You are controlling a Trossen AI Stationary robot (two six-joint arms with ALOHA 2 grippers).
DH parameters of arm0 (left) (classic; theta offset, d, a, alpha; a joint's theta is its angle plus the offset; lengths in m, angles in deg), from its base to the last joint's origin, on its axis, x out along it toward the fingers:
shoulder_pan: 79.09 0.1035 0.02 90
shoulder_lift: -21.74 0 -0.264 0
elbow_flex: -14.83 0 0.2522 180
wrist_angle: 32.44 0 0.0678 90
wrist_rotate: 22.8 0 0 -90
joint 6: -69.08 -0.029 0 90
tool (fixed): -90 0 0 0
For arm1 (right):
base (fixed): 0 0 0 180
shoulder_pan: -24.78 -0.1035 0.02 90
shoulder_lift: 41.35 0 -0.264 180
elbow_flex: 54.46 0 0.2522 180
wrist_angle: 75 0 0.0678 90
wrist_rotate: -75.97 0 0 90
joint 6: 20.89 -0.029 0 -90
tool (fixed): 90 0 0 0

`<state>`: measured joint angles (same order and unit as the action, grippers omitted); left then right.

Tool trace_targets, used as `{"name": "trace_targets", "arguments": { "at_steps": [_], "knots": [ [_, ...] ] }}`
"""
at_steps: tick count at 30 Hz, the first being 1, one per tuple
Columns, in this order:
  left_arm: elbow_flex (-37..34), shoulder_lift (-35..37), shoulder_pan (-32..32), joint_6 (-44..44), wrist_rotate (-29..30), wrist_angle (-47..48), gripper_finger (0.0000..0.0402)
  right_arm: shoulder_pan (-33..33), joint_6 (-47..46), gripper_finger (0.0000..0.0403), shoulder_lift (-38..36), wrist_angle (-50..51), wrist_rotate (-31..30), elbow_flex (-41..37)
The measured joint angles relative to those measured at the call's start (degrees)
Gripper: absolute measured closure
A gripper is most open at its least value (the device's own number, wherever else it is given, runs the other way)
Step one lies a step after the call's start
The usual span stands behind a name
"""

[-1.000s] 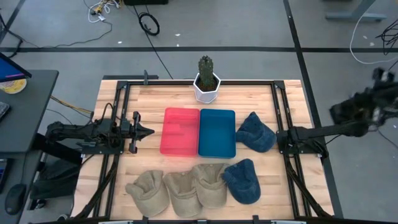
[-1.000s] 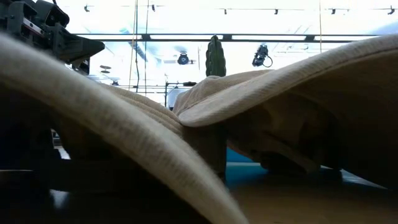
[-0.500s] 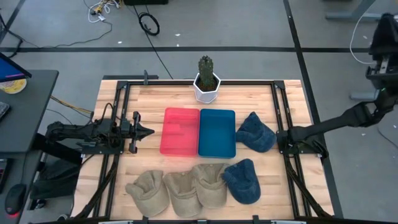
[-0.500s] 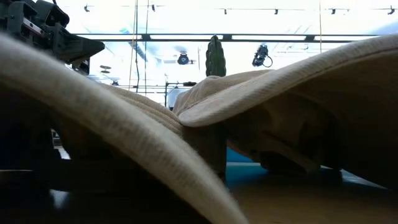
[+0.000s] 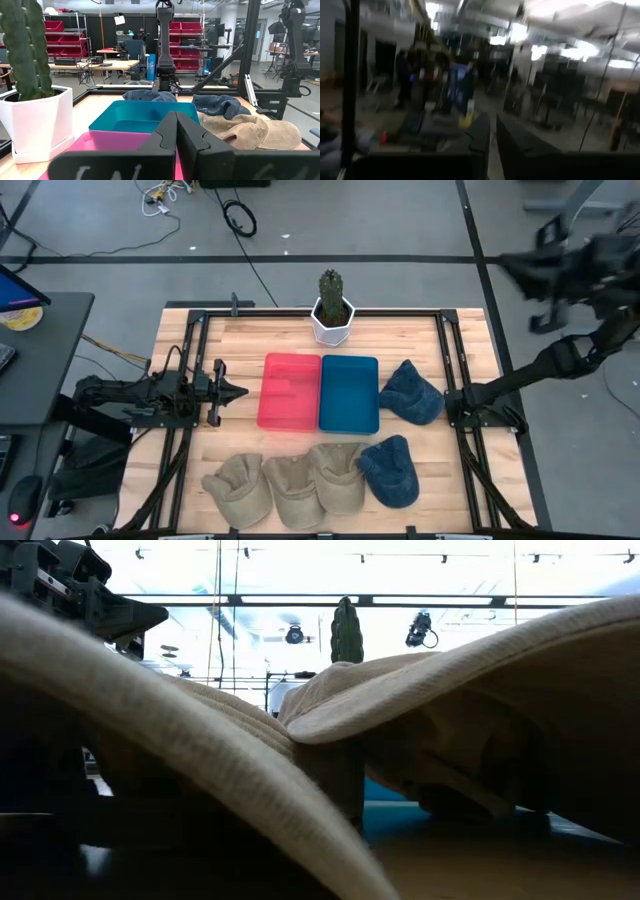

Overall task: Pick & Place hat
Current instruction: Put the bottom blue cap into the blue bin

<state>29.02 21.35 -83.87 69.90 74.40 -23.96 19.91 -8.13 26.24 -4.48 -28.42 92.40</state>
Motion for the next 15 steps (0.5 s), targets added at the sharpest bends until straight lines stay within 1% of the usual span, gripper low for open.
{"name": "trace_targets", "arguments": {
  "at_steps": [3,6,11,13,15],
  "knots": [
    [-0.02,0.0,-0.02,0.0,0.0,-0.02,0.0399,0.0,-1.08,0.0366,1.86,8.21,0.0,0.35],
    [-0.02,0.01,0.0,0.0,0.0,-0.01,0.0399,0.0,-4.06,0.0366,4.31,16.46,0.39,0.39],
    [-0.02,0.0,0.0,0.0,0.0,-0.02,0.0399,0.0,-6.75,0.0366,9.74,28.95,0.75,0.33],
    [0.0,0.01,0.0,0.0,0.0,-0.02,0.0399,-0.03,-9.09,0.0366,12.04,32.9,2.59,0.22],
    [-0.02,0.02,-0.02,0.0,0.0,-0.02,0.0399,-0.23,-11.68,0.0366,13.82,32.91,6.35,-0.79]
  ]
}}
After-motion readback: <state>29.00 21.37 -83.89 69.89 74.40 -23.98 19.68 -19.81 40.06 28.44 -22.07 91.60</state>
